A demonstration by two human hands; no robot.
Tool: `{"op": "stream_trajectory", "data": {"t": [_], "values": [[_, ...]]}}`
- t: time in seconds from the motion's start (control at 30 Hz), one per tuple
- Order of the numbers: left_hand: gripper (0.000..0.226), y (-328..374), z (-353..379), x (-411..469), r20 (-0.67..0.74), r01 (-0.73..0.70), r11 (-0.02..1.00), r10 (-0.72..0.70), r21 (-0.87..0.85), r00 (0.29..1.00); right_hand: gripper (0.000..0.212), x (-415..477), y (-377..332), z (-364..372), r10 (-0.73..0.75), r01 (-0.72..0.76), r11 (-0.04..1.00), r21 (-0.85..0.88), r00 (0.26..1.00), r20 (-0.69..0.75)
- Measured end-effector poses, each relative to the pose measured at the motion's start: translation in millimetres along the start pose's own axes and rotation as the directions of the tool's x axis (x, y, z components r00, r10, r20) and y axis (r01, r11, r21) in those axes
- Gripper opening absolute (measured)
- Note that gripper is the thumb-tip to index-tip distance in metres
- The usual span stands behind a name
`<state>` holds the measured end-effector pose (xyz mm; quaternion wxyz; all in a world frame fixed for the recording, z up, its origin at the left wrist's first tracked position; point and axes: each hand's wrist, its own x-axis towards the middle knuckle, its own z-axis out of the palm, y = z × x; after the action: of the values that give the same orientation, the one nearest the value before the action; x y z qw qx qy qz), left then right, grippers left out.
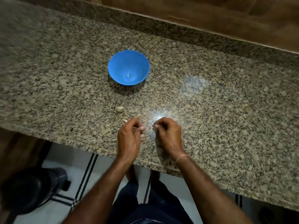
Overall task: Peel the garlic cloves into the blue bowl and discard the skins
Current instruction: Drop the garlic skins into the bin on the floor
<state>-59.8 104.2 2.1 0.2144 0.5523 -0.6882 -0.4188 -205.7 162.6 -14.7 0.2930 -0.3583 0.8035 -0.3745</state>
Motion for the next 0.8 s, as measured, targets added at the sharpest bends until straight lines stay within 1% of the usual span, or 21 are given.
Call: {"op": "stream_trajectory", "data": {"t": [0.03,0.1,0.17,0.23,0.33,0.47,0.57,0.63,0.7,0.8], "values": [[0.014,-1.2,-6.2,-2.0,-0.036,0.053,0.998,-0.055,-0.040,0.998,0.010,-0.6,-7.4,3.2,0.061,-0.069,0.990,0.119,0.995,0.076],[0.018,-8.9,-21.1,-6.5,-0.098,0.139,0.978,-0.155,-0.153,0.983,0.007,-3.5,-24.1,15.2,0.088,-0.137,0.958,0.251,0.976,0.197],[0.020,-21.2,-42.1,-13.9,-0.158,0.193,0.942,-0.242,-0.276,0.957,0.004,-8.5,-45.0,34.0,0.040,-0.135,0.935,0.329,0.960,0.279],[0.016,-37.1,-70.8,-25.3,-0.235,0.218,0.906,-0.316,-0.364,0.919,0.003,-17.4,-69.3,61.7,-0.027,-0.111,0.922,0.371,0.938,0.347],[0.015,-75.0,-119.9,-51.1,-0.360,0.247,0.867,-0.417,-0.433,0.834,0.005,-39.9,-103.4,117.0,-0.084,-0.105,0.929,0.355,0.874,0.479],[0.021,-152.7,-195.2,-100.1,-0.504,0.275,0.825,-0.530,-0.494,0.682,0.011,-93.4,-141.3,214.0,-0.163,-0.058,0.949,0.309,0.749,0.642],[0.020,-214.8,-251.7,-144.2,-0.574,0.281,0.807,-0.574,-0.520,0.585,0.007,-144.8,-164.0,286.3,-0.189,0.017,0.970,0.242,0.683,0.706],[0.015,-254.7,-288.4,-175.2,-0.615,0.287,0.798,-0.594,-0.530,0.519,0.007,-181.4,-177.7,333.5,-0.185,0.029,0.976,0.215,0.630,0.754],[0.012,-290.4,-318.9,-204.7,-0.632,0.322,0.779,-0.625,-0.538,0.458,0.006,-214.2,-190.7,375.4,-0.181,0.042,0.980,0.194,0.587,0.789],[0.014,-332.6,-358.4,-241.1,-0.634,0.384,0.742,-0.669,-0.549,0.388,0.006,-255.7,-207.6,427.3,-0.141,0.034,0.989,0.147,0.557,0.818]]}}
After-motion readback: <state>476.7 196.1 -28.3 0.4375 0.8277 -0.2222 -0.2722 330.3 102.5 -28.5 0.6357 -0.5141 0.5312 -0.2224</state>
